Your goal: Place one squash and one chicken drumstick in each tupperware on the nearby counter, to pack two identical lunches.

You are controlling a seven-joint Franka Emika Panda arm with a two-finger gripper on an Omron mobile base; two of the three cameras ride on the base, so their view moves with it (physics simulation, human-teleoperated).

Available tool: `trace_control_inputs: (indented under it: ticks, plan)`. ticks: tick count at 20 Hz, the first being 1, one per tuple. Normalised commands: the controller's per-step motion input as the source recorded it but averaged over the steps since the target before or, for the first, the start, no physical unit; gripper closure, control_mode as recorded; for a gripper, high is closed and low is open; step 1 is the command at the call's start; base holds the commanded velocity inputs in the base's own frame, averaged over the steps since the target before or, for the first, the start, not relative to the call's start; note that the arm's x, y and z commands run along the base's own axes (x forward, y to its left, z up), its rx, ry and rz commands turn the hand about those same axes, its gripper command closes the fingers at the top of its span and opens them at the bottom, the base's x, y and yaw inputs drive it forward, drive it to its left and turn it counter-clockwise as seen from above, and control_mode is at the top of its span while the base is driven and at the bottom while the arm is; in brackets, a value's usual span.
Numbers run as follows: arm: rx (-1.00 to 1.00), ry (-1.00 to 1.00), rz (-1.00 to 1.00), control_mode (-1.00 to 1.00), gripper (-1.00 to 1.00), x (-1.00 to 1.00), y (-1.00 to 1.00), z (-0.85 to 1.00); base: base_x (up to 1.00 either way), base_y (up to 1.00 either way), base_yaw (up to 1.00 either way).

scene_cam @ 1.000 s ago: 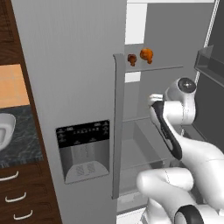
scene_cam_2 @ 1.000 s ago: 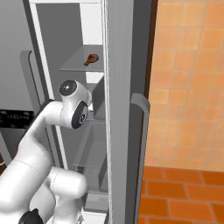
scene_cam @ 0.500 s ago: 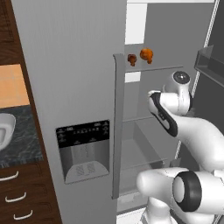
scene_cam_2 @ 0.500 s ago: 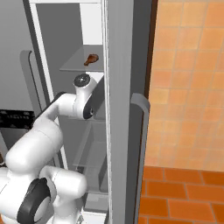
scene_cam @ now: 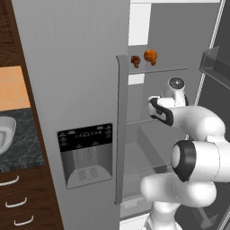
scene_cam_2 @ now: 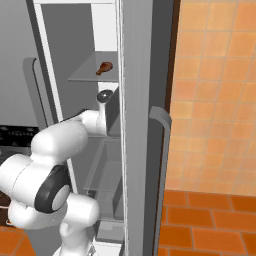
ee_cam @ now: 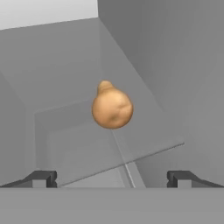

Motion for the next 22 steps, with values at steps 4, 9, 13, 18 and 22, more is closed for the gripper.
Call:
trace_control_inputs:
  ticks: [4, 9, 13, 18, 22]
  plan:
    - [-0.03, 0.01, 0.0, -1.0, -1.0, 0.46, -0.11, -0.36, 0.0, 0.0, 0.0]
    - [-0.01, 0.0, 0.0, -1.0, -1.0, 0.45, -0.21, -0.28, 0.0, 0.0, 0.0]
    - [0.0, 0.01, 0.0, -1.0, -1.0, 0.41, -0.02, -0.21, 0.0, 0.0, 0.0]
    - [0.0, 0.03, 0.0, -1.0, -1.0, 0.5, -0.01, -0.23, 0.0, 0.0, 0.0]
    - [0.0, 0.01, 0.0, -1.0, -1.0, 0.35, -0.06, -0.26, 0.0, 0.0, 0.0]
